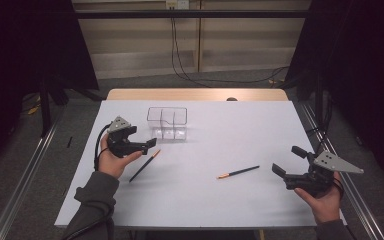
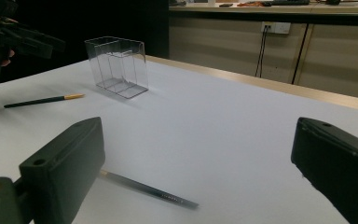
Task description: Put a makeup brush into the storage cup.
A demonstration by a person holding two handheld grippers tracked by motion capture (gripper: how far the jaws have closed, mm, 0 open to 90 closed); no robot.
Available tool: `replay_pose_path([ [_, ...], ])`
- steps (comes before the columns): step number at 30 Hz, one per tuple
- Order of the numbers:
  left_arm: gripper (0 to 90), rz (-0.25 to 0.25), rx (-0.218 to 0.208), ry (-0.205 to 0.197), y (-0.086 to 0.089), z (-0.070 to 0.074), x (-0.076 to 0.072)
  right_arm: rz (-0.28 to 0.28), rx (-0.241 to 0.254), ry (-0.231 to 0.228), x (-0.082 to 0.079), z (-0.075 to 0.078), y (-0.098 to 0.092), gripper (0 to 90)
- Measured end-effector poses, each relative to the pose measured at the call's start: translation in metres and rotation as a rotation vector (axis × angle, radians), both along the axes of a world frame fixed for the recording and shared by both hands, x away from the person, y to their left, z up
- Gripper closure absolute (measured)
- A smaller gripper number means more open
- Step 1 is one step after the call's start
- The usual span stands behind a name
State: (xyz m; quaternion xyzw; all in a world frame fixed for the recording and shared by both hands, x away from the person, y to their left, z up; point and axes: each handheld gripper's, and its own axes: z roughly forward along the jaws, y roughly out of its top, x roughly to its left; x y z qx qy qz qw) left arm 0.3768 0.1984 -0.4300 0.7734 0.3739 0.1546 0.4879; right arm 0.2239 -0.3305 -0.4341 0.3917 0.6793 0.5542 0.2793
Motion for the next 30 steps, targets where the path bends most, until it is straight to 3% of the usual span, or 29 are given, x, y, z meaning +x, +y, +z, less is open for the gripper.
replay_pose_path([
  [15,5.5,-0.023,0.102,0.089,-0.007,0.007,0.008,0.000,-0.005,0.002,0.000,-0.001,-0.001,2.1],
  [30,6.0,-0.041,0.162,0.170,-0.012,0.015,0.015,0.002,-0.005,0.005,0.000,-0.001,-0.001,2.1],
])
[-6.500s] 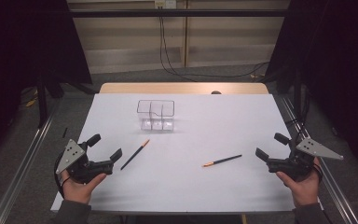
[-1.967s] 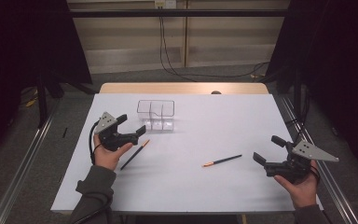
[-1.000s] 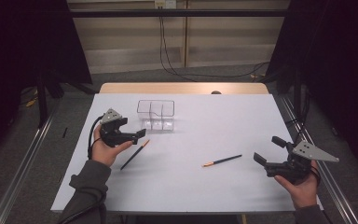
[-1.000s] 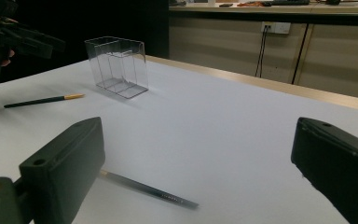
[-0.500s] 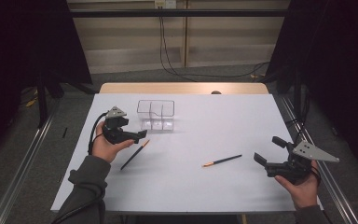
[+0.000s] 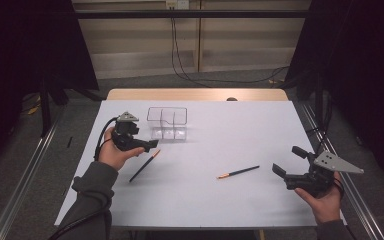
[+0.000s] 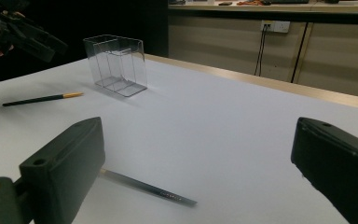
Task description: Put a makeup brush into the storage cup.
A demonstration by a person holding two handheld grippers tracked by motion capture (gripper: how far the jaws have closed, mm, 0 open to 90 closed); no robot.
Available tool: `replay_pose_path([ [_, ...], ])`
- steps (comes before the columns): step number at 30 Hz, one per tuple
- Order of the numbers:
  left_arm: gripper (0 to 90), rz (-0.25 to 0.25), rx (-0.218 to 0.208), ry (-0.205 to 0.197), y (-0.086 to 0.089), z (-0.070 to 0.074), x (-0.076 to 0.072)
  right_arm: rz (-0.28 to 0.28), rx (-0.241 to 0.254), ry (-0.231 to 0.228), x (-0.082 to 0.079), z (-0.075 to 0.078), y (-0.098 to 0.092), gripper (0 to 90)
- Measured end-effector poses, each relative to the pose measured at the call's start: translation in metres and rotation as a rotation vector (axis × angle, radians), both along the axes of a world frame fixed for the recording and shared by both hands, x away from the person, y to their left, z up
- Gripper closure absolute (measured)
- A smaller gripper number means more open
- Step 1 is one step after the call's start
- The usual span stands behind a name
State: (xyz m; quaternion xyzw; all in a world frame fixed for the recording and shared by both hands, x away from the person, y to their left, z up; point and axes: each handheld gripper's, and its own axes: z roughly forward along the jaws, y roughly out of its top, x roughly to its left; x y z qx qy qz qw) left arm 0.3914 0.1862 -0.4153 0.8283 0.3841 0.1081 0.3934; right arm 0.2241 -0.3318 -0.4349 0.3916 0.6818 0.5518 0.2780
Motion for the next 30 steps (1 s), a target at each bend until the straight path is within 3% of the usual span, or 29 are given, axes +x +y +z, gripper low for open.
replay_pose_path([
  [11,6.0,-0.035,0.090,0.090,-0.005,0.004,0.006,0.000,-0.004,0.002,0.000,0.000,0.002,2.1],
  [15,6.0,-0.025,0.128,0.103,-0.010,0.006,0.008,0.003,-0.006,0.002,0.000,0.000,0.002,2.1],
  [16,6.0,-0.049,0.144,0.111,-0.009,0.007,0.009,0.003,-0.006,0.003,0.000,0.000,0.002,2.1],
  [19,6.0,-0.050,0.167,0.139,-0.012,0.006,0.010,0.001,-0.006,0.002,0.000,0.000,0.001,2.1],
  [20,6.1,-0.065,0.192,0.159,-0.013,0.006,0.011,-0.001,-0.007,0.000,0.000,0.000,0.001,2.1],
  [26,6.6,-0.090,0.234,0.183,-0.020,0.007,0.014,0.001,-0.007,0.002,0.000,-0.001,0.001,2.1],
  [30,6.6,-0.104,0.258,0.221,-0.025,0.007,0.015,0.002,-0.007,0.002,0.000,-0.001,0.001,2.1],
])
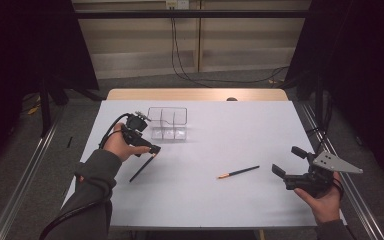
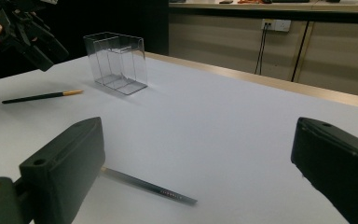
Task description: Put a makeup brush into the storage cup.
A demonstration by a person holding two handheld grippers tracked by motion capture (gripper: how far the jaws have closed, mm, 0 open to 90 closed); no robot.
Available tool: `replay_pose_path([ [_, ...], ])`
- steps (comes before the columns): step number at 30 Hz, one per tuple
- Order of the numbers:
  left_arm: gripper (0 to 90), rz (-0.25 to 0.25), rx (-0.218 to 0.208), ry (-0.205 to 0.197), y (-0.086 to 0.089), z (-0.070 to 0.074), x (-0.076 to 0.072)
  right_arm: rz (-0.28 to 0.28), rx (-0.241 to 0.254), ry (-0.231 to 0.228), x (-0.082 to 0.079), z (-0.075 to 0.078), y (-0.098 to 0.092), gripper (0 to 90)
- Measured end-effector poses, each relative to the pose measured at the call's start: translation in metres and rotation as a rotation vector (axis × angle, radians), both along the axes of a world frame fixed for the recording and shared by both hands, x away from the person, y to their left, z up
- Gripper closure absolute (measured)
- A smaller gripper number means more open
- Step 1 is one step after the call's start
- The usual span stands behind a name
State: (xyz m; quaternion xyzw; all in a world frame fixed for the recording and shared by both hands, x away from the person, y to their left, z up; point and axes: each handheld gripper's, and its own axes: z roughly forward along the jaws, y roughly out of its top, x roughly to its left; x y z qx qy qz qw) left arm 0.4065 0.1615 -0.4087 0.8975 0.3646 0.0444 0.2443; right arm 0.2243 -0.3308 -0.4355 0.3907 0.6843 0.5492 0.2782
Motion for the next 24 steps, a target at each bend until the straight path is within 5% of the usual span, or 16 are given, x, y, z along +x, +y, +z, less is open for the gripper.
replay_pose_path([
  [11,7.1,-0.032,0.076,0.058,-0.008,-0.001,0.005,0.004,-0.002,-0.001,0.001,-0.001,0.000,2.1],
  [24,7.1,-0.029,0.087,0.069,-0.015,-0.005,0.009,0.002,-0.001,0.003,0.001,-0.001,0.000,2.1],
])
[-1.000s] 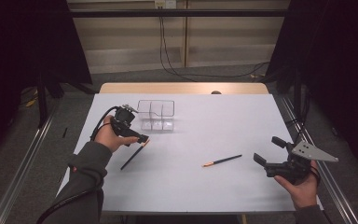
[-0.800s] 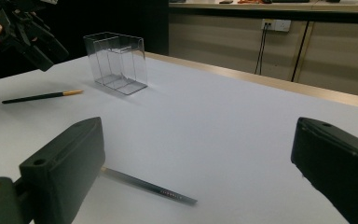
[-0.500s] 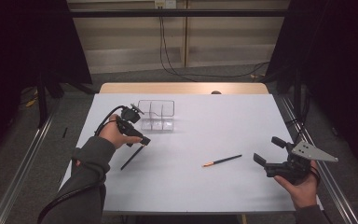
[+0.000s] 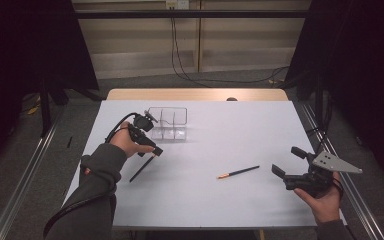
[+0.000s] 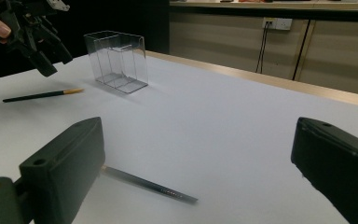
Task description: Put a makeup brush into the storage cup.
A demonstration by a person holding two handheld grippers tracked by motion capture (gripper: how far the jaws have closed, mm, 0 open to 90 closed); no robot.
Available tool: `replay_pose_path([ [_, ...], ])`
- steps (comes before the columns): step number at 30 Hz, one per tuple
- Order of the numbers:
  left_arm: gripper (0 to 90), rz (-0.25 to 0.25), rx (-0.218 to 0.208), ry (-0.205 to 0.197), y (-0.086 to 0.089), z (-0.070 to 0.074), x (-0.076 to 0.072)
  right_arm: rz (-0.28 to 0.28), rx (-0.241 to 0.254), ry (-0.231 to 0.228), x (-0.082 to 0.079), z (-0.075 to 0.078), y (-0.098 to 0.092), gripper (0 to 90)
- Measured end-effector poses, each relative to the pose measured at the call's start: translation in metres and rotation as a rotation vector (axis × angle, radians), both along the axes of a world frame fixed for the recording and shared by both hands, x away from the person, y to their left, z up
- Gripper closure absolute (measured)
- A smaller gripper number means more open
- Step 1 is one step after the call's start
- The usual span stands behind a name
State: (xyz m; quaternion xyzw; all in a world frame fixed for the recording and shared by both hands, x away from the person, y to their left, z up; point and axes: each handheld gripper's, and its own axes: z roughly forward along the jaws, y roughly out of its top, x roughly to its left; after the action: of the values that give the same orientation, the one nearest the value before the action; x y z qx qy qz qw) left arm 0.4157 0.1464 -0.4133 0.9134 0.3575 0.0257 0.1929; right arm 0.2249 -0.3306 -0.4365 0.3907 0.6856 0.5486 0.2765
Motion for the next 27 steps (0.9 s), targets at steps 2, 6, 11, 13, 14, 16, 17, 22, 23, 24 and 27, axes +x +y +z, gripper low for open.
replay_pose_path([
  [2,7.2,-0.001,0.004,0.006,-0.001,-0.001,0.001,0.001,0.000,0.000,0.000,0.000,0.000,2.1],
  [6,7.7,-0.004,0.011,0.003,-0.003,-0.003,0.002,-0.001,-0.004,0.000,0.000,0.000,-0.001,2.1],
  [11,9.9,-0.010,0.028,0.020,-0.006,-0.007,0.005,-0.001,0.002,0.004,0.000,0.000,-0.001,2.1],
  [13,11.3,-0.017,0.036,0.024,-0.007,-0.008,0.006,-0.002,0.003,0.005,0.000,0.000,-0.001,2.1],
  [14,12.4,-0.005,0.028,0.027,-0.009,-0.010,0.005,-0.002,0.002,0.003,0.000,0.000,-0.001,2.1],
  [16,14.1,-0.009,0.041,0.031,-0.009,-0.011,0.006,-0.008,0.001,0.003,0.000,0.000,-0.002,2.1],
  [17,15.5,-0.010,0.049,0.038,-0.009,-0.012,0.007,-0.009,0.003,0.006,-0.001,0.000,-0.002,2.1],
  [22,21.8,-0.006,0.075,0.049,-0.009,-0.015,0.007,-0.007,0.004,0.004,-0.001,0.000,-0.002,2.1],
  [23,23.1,-0.007,0.075,0.051,-0.009,-0.015,0.007,-0.007,0.002,0.002,0.000,0.000,-0.002,2.1],
  [24,25.0,-0.006,0.076,0.050,-0.009,-0.016,0.007,-0.004,-0.001,0.001,0.000,0.000,-0.003,2.1],
  [27,29.3,-0.011,0.089,0.056,-0.010,-0.017,0.007,-0.007,0.003,0.003,-0.001,0.000,-0.002,2.1],
])
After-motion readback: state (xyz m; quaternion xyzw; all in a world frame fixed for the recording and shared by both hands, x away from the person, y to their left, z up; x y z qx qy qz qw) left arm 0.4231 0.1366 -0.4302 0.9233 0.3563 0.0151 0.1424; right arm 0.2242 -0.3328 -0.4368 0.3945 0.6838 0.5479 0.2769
